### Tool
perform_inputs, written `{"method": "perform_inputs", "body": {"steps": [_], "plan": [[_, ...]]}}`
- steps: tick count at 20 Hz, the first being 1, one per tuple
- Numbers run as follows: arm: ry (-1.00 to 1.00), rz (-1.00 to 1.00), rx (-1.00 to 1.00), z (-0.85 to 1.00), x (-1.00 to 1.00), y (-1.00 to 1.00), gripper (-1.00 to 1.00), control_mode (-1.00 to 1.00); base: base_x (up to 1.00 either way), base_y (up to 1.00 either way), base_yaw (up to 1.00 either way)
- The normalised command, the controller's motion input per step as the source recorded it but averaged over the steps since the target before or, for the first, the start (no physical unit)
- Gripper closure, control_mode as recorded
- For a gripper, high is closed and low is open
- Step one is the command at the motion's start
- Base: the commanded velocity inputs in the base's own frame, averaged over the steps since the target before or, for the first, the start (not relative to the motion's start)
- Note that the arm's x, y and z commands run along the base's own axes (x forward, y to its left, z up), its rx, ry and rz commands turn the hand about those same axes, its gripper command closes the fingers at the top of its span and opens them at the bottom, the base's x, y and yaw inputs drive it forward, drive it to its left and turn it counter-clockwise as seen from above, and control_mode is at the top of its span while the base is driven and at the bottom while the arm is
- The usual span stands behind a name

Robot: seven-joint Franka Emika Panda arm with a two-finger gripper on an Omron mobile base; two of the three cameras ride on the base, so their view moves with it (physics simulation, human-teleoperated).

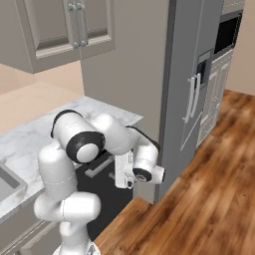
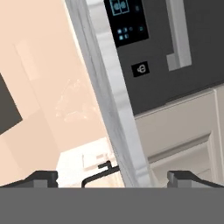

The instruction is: Open the dishwasher door and pull out the top rack.

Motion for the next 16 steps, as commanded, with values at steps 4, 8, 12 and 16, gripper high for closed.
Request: {"method": "perform_inputs", "body": {"steps": [4, 8, 12, 16], "plan": [[0.00, 0.00, 0.00, -0.12, 0.09, 0.29, -1.00, -1.00, 0.00, 0.00, 0.00], [0.00, 0.00, 0.00, -0.14, 0.15, 0.25, -1.00, -1.00, 0.00, 0.00, 0.00], [0.00, 0.00, 0.00, -0.15, 0.13, 0.15, -1.00, -1.00, 0.00, 0.00, 0.00], [0.00, 0.00, 0.00, -0.18, 0.18, 0.14, -1.00, -1.00, 0.00, 0.00, 0.00]]}}
